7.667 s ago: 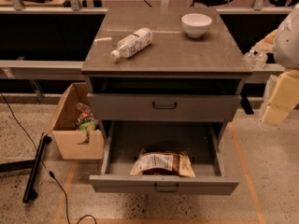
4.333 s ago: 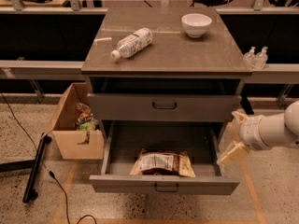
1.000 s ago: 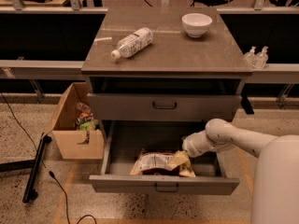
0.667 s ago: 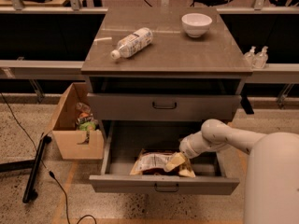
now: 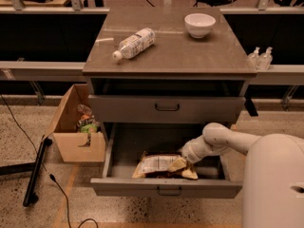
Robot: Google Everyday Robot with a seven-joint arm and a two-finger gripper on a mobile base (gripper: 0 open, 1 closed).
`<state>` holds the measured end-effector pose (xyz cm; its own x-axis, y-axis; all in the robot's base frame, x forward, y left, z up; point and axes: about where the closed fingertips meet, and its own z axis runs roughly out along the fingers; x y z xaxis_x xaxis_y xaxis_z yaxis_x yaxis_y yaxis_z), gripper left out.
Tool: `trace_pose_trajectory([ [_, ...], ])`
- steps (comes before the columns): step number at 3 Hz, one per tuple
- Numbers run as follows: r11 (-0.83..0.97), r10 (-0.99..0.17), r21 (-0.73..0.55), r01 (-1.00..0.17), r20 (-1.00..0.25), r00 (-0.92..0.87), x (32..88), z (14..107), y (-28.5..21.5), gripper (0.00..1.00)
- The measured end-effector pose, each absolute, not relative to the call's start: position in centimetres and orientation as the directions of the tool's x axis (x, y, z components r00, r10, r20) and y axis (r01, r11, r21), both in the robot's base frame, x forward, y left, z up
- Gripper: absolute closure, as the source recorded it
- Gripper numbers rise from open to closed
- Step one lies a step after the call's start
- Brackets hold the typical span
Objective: Pick brown chip bag from middle drawer and place on counter
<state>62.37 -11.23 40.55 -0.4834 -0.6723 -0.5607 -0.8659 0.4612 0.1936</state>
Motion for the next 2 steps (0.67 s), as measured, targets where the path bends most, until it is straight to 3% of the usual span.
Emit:
trace_pose_trajectory([
  [2,0.463,-0.645,0.150,-0.874,-0.619,-0.448,62.8,43.2,-12.2,0.87],
])
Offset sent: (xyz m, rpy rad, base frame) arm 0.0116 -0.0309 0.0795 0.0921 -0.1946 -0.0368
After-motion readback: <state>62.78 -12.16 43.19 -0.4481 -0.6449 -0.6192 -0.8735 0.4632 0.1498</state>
